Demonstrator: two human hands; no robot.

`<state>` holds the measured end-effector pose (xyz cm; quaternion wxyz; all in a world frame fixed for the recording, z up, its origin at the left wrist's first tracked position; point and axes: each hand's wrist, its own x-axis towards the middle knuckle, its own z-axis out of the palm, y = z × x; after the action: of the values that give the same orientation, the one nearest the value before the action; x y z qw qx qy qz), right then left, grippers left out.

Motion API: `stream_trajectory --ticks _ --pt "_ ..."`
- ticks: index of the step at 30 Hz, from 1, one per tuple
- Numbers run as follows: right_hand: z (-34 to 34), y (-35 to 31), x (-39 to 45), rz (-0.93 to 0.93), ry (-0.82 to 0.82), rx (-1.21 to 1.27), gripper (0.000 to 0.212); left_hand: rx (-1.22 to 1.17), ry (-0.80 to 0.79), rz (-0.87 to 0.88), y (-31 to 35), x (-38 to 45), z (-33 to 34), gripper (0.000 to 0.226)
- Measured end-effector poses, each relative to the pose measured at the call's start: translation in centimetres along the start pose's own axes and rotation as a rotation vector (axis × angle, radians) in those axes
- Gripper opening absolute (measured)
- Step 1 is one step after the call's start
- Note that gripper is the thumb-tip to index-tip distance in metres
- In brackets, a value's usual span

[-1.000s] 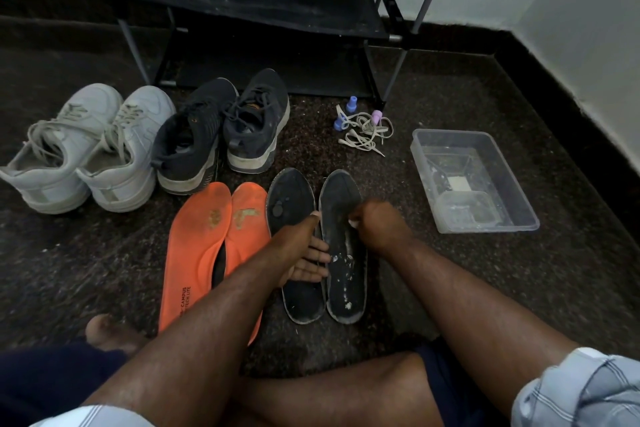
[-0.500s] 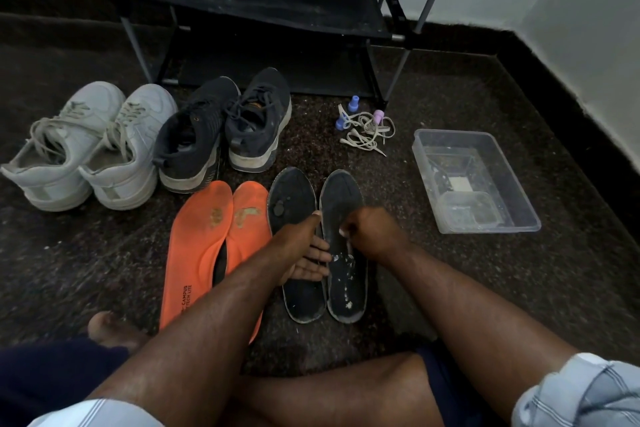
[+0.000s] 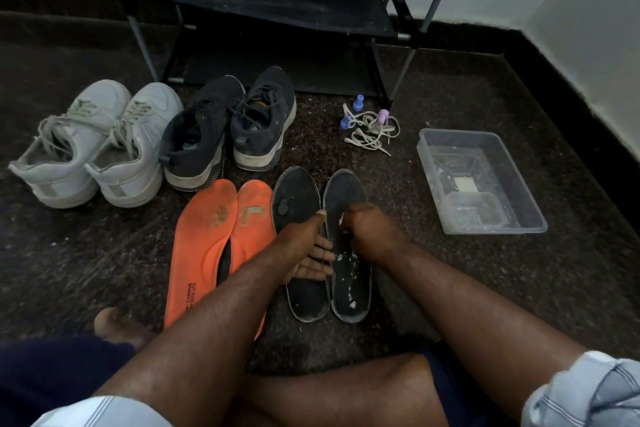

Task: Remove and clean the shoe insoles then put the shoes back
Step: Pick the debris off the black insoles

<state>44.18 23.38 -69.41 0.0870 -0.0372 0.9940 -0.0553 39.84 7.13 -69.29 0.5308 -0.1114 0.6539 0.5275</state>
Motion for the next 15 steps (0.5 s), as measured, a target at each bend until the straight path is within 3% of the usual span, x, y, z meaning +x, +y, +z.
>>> stream_trajectory --ticks 3,7,11,15 --pt "-0.4 0.0 0.0 -0.045 -0.042 0.042 0.017 -0.003 0.004 -0.009 0.1 0.0 0.0 0.073" --pt "-0.6 0.5 0.4 0.085 0.076 0.098 0.025 -0.008 0.005 -0.008 0.0 0.0 0.0 0.073" --pt "-0.3 -1.0 0.1 0.006 -0.007 0.173 0.018 -0.005 0.008 -0.011 0.1 -0.1 0.1 0.074" --pt "-0.7 -0.6 0.6 0.014 0.032 0.074 0.017 -0.002 0.009 -0.010 0.1 -0.2 0.1 0.075"
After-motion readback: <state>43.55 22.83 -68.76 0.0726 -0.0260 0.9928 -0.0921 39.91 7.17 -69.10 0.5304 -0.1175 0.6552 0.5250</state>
